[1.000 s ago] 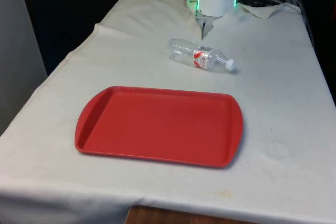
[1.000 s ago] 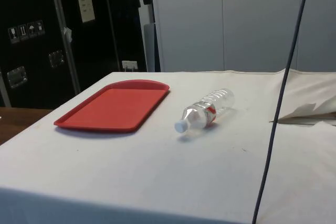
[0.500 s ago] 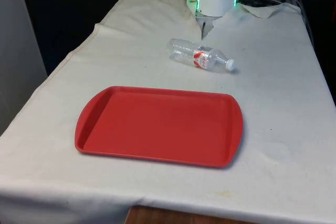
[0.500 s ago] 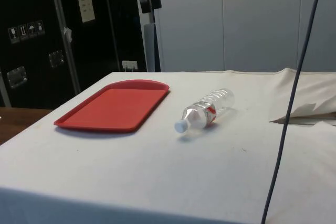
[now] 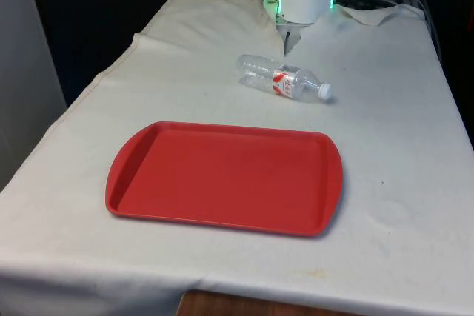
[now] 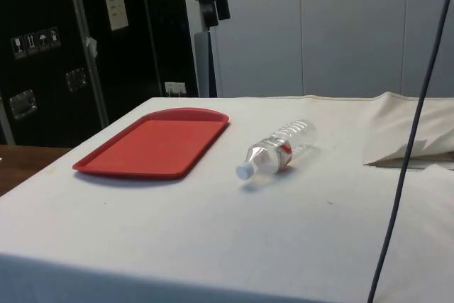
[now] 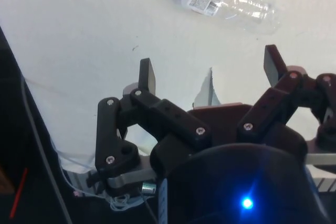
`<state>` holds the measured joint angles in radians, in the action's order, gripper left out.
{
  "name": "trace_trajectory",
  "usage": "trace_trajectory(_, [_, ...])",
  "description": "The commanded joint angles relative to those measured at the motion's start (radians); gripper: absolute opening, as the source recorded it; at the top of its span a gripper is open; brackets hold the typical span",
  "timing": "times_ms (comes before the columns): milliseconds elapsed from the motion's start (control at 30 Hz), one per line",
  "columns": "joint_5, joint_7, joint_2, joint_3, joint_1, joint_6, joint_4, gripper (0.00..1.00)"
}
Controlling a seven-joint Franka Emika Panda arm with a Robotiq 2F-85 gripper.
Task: Place the bottle upright on the tray.
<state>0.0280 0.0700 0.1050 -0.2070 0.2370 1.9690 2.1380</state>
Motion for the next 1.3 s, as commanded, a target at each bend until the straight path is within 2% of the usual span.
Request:
trace_trajectory(0, [0.014,-0.013,0.014,0.004,0.000,0.021,0.021,1.00])
trace_trajectory(233, [0.021,-0.021,0.045,0.016,-0.001,0.056,0.079,1.00])
trace_trajectory(267, [0.009,-0.009,0.037,0.013,0.000,0.042,0.068,1.00])
trace_trajectory(500, [0.027,-0.028,0.068,0.026,-0.001,0.086,0.127,1.00])
trace_trajectory(600, [0.015,-0.017,0.066,0.026,0.000,0.078,0.130,1.00])
trace_trajectory(633, [0.028,-0.031,0.077,0.030,-0.001,0.096,0.145,1.00])
trace_trajectory(800, [0.031,-0.035,0.091,0.037,-0.001,0.120,0.180,1.00])
trace_trajectory(867, [0.031,-0.035,0.095,0.040,-0.001,0.128,0.190,1.00])
trace_trajectory(900, [0.018,-0.022,0.087,0.036,0.000,0.112,0.178,1.00])
trace_trajectory(1000, [0.031,-0.035,0.102,0.044,-0.001,0.137,0.205,1.00])
trace_trajectory(1267, [0.032,-0.014,0.106,0.055,-0.001,0.171,0.235,1.00])
